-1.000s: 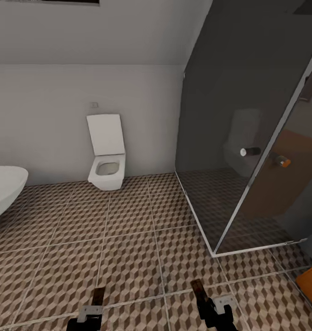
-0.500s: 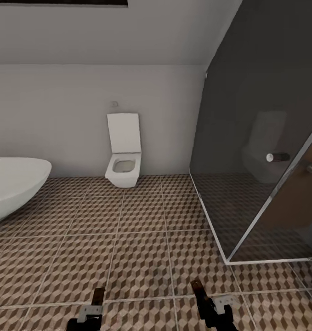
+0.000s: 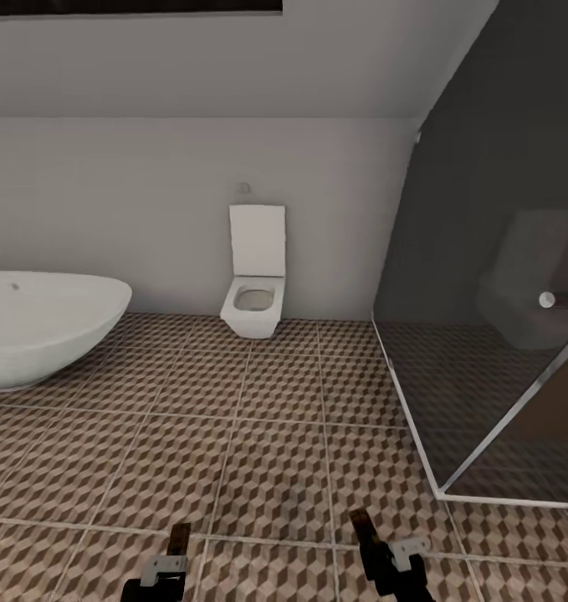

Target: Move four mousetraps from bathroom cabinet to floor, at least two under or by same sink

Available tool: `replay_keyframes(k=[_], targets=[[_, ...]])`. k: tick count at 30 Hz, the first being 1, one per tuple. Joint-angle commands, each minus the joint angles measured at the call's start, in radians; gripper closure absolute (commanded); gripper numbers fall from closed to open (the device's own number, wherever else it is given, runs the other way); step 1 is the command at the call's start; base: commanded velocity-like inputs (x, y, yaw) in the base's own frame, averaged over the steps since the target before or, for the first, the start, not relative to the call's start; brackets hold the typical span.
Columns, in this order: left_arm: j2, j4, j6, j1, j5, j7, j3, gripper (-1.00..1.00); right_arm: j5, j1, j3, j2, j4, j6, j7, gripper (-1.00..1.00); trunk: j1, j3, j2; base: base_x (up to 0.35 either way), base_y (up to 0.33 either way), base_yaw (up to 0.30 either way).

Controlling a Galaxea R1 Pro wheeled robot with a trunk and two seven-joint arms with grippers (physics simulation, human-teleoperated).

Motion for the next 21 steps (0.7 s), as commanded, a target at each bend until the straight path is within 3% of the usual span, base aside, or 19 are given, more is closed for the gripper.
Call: replay_keyframes(k=[1, 4, 7, 8, 10, 21], targets=[[-0.001, 0.004, -0.007, -0.002, 0.009, 0.002, -0.008, 1.00, 0.005, 0.000, -0.001, -0.007, 0.000, -0.003, -0.004, 1.00, 0.000, -0.001, 0.000, 0.000, 0.000, 0.226], [-0.001, 0.004, -0.007, -0.002, 0.009, 0.002, -0.008, 1.00, 0.004, 0.000, -0.025, -0.032, -0.001, -0.003, -0.003, 1.00, 0.000, -0.001, 0.000, 0.000, 0.000, 0.216], [-0.001, 0.004, -0.007, -0.002, 0.009, 0.002, -0.008, 1.00, 0.004, 0.000, -0.075, -0.042, -0.002, -0.003, -0.002, 1.00, 0.000, -0.001, 0.000, 0.000, 0.000, 0.198], [-0.001, 0.004, -0.007, -0.002, 0.009, 0.002, -0.008, 1.00, 0.005, 0.000, -0.117, -0.044, -0.002, -0.004, -0.001, 1.00, 0.000, -0.001, 0.000, 0.000, 0.000, 0.182], [-0.001, 0.004, -0.007, -0.002, 0.009, 0.002, -0.008, 1.00, 0.005, 0.000, -0.134, -0.045, -0.002, -0.004, -0.001, 1.00, 0.000, -0.001, 0.000, 0.000, 0.000, 0.179], [-0.001, 0.004, -0.007, -0.002, 0.009, 0.002, -0.008, 1.00, 0.007, 0.000, -0.151, -0.045, -0.002, -0.004, -0.001, 1.00, 0.000, -0.001, 0.000, 0.000, 0.000, 0.173]])
